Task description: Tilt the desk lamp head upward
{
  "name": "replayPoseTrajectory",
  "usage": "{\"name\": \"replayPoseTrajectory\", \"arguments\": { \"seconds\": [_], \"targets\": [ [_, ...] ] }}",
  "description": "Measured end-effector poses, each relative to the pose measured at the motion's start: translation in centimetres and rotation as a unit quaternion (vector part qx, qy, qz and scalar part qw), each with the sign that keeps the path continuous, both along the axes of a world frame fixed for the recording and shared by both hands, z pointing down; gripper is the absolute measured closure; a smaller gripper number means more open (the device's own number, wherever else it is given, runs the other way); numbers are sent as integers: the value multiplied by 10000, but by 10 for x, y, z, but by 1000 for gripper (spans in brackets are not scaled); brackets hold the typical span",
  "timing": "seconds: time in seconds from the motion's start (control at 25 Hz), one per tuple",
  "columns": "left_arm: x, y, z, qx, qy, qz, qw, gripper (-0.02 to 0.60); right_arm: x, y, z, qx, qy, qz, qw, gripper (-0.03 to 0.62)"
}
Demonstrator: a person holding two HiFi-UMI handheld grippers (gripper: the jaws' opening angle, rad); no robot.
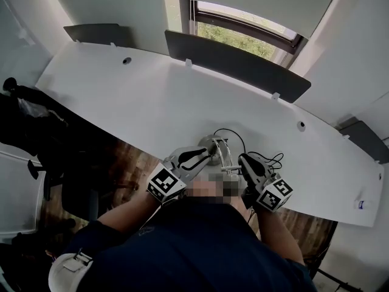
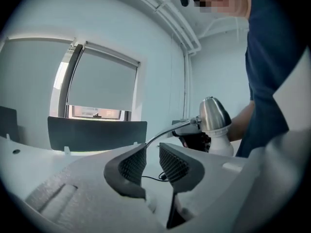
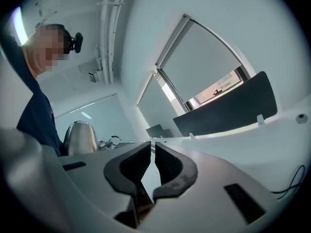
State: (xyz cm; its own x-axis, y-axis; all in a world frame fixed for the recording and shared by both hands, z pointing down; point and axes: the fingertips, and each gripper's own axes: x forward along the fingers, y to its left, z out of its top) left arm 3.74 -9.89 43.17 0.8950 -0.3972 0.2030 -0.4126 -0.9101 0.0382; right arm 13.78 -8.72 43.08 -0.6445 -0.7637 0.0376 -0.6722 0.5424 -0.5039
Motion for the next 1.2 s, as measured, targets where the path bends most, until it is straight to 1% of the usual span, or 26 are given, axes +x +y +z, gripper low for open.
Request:
{"name": "replayPoseTrajectory", "arguments": {
  "seconds": [0.16,0.28,0.4,0.52,0.76,1.2],
  "targets": [
    [0,5,-14,20,230,-94,9997,540,4,2,-3,63,184,156,9997,569],
    [2,11,-21,42,356,-83,9993,569,2,3,-5,157,389,229,9989,576],
    [4,15,-24,48,427,-110,9990,574,-1,5,-4,270,707,294,9967,581],
    [7,18,-24,28,459,-158,9988,575,-3,6,-4,356,917,360,9945,583],
    [8,21,-21,25,426,-131,9990,575,-1,7,-1,302,945,446,9941,585],
    [8,20,-20,28,420,-151,9990,575,-8,8,6,265,926,360,9947,585]
  ]
}}
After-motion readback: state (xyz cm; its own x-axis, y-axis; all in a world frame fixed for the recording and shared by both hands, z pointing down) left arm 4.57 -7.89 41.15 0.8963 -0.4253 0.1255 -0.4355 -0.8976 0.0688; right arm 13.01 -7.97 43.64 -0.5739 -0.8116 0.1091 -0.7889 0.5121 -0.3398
